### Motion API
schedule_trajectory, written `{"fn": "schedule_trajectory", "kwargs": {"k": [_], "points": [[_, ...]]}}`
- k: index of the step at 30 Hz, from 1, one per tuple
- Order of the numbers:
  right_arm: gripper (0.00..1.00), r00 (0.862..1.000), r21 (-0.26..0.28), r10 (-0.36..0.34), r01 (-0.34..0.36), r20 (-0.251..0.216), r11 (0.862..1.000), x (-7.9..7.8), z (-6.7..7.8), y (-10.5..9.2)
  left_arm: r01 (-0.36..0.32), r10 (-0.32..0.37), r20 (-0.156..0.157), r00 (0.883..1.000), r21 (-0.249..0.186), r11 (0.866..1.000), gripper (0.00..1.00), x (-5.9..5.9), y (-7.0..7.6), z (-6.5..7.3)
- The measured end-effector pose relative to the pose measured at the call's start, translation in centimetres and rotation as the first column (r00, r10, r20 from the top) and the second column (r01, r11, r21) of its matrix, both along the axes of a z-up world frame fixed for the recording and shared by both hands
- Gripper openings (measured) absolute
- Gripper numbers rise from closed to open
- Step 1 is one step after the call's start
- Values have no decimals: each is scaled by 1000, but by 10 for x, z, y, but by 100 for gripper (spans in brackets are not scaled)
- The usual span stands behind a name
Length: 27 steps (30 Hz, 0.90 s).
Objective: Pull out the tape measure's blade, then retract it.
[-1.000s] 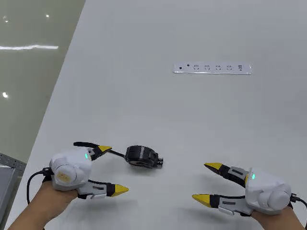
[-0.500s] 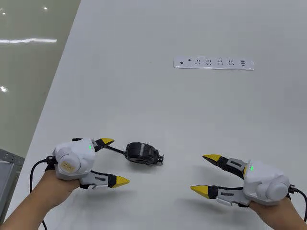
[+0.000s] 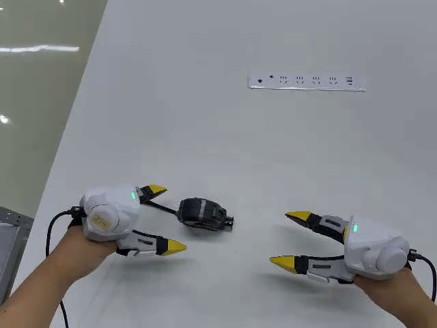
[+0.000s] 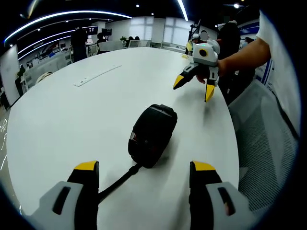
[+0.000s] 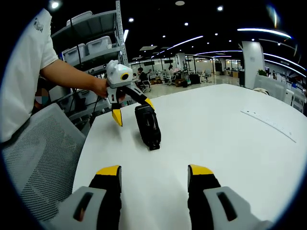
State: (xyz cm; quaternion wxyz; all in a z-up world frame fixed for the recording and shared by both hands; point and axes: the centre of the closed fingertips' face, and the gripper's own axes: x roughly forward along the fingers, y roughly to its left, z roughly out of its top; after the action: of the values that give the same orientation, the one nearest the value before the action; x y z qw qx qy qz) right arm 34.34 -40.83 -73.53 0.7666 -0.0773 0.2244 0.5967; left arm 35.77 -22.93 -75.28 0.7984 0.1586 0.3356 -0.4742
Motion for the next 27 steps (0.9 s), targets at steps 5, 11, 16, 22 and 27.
{"fn": "schedule_trajectory", "kwargs": {"k": [5, 11, 16, 22, 27], "points": [[55, 1000, -7, 12, -12, -3, 1000, 1, -4, 1, 31, -31, -5, 1000, 17, 999, 71, 3, -6, -4], [55, 1000, -15, 27, -28, -5, 1000, 2, -7, 3, 56, -56, -10, 998, 30, 998, 70, 7, -8, -7], [55, 999, -11, 34, -34, -14, 999, 6, -9, 5, 73, -73, -10, 997, 36, 997, 69, 10, -8, -10], [55, 999, -17, 46, -46, -13, 999, 11, -12, 9, 117, -117, -16, 993, 48, 992, 64, 11, -14, -14], [55, 999, -11, 50, -50, -10, 999, 14, -11, 11, 132, -131, -24, 991, 41, 990, 61, 12, -20, -15]]}}
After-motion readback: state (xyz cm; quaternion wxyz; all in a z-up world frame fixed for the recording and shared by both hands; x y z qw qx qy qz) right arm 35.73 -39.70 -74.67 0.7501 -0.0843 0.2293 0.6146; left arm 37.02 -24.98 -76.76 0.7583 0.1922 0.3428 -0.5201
